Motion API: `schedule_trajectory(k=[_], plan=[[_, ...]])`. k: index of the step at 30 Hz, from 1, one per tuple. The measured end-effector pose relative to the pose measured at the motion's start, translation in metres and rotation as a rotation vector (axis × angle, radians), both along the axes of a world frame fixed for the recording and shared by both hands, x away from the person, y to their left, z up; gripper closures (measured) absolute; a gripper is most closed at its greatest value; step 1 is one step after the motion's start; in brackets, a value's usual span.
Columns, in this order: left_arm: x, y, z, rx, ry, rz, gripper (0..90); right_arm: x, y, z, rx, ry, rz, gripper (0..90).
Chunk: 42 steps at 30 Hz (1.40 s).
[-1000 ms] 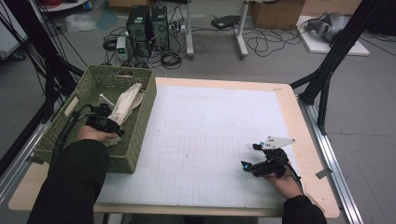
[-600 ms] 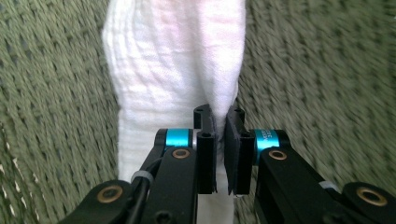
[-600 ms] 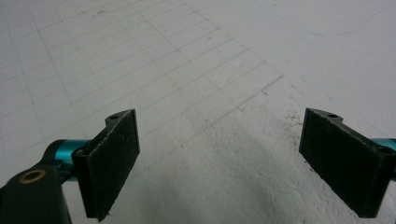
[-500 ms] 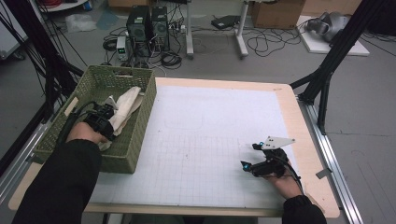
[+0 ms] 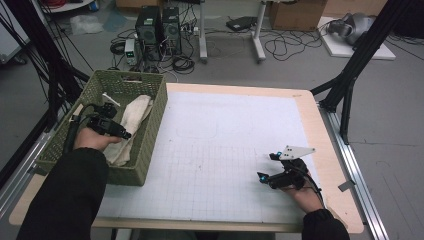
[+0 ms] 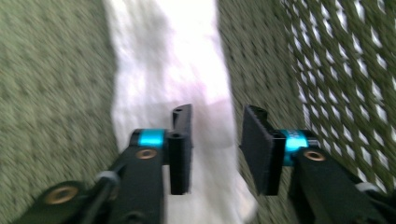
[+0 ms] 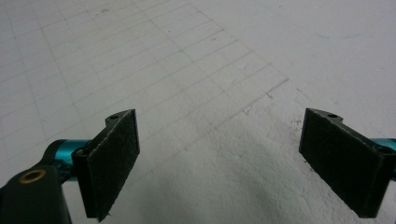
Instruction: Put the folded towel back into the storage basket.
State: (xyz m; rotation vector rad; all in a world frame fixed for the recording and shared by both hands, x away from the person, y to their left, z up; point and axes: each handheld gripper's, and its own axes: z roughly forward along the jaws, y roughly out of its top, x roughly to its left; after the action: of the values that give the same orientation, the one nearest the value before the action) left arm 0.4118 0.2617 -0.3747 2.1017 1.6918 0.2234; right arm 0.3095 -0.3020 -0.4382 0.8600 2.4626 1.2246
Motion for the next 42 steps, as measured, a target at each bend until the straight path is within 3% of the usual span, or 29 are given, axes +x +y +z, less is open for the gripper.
schedule_trajectory(k=[2, 4, 7, 13, 16, 18, 20, 23, 24, 25, 27, 28, 29, 30, 31, 32, 35, 37, 40, 42], plan=[[0.003, -0.002, -0.007, -0.021, -0.010, -0.008, 75.0, 0.000, 0.001, 0.000, -0.003, -0.003, 0.002, 11.5], [0.005, -0.005, -0.014, -0.013, -0.015, -0.019, 79.3, 0.001, 0.001, -0.001, -0.004, 0.001, 0.002, 11.5], [0.008, -0.010, -0.029, 0.021, 0.051, -0.038, 80.2, 0.001, 0.002, -0.002, -0.008, -0.002, 0.008, 11.5], [0.006, -0.010, -0.025, 0.026, 0.040, -0.066, 77.1, 0.001, 0.004, -0.003, -0.018, 0.004, 0.017, 11.5], [0.003, -0.008, -0.014, 0.024, -0.004, -0.086, 75.2, 0.002, 0.003, -0.003, -0.013, 0.005, 0.014, 11.5], [0.000, -0.004, -0.007, 0.023, -0.003, -0.099, 73.0, 0.001, 0.003, -0.002, -0.008, -0.001, 0.008, 11.5], [-0.003, 0.000, 0.000, 0.021, 0.022, -0.127, 73.1, 0.002, 0.002, -0.002, -0.002, -0.003, 0.007, 11.5], [-0.007, 0.002, 0.000, -0.066, 0.084, -0.161, 72.3, 0.002, 0.002, -0.001, -0.004, -0.003, 0.005, 11.5], [-0.007, 0.000, -0.004, -0.047, 0.126, -0.172, 67.6, 0.002, 0.002, -0.002, -0.003, -0.006, 0.004, 11.5], [-0.007, -0.002, -0.006, -0.024, 0.144, -0.175, 62.2, 0.002, 0.002, -0.001, -0.002, -0.004, 0.003, 11.5], [-0.007, -0.004, -0.012, 0.052, 0.175, -0.171, 62.4, 0.001, 0.002, -0.001, -0.004, -0.002, 0.003, 11.5], [-0.007, -0.005, -0.016, 0.073, 0.210, -0.174, 64.8, 0.001, 0.002, -0.001, -0.005, -0.007, 0.004, 11.5], [-0.007, -0.006, -0.017, 0.084, 0.228, -0.176, 77.2, 0.001, 0.003, 0.000, -0.004, -0.010, 0.005, 11.5], [-0.007, -0.007, -0.018, 0.099, 0.234, -0.170, 85.0, 0.001, 0.003, 0.000, -0.004, -0.010, 0.005, 11.5], [-0.006, -0.006, -0.018, 0.098, 0.230, -0.159, 87.1, 0.001, 0.002, 0.000, -0.002, -0.012, 0.004, 11.5], [-0.006, -0.005, -0.016, 0.075, 0.224, -0.141, 87.8, 0.001, 0.002, 0.001, -0.002, -0.012, 0.001, 11.5], [-0.005, 0.001, -0.005, -0.017, 0.127, -0.105, 88.0, 0.001, 0.001, 0.001, 0.003, -0.014, -0.003, 11.5], [-0.005, 0.004, -0.003, -0.038, 0.094, -0.067, 87.9, 0.001, 0.001, 0.001, 0.001, -0.015, -0.002, 11.5], [-0.004, 0.002, -0.009, -0.059, 0.111, -0.067, 86.6, 0.001, 0.003, 0.000, -0.002, -0.011, 0.003, 11.5], [-0.003, -0.002, -0.016, -0.079, 0.157, -0.078, 77.7, 0.001, 0.003, 0.000, -0.005, -0.011, 0.003, 11.5]])
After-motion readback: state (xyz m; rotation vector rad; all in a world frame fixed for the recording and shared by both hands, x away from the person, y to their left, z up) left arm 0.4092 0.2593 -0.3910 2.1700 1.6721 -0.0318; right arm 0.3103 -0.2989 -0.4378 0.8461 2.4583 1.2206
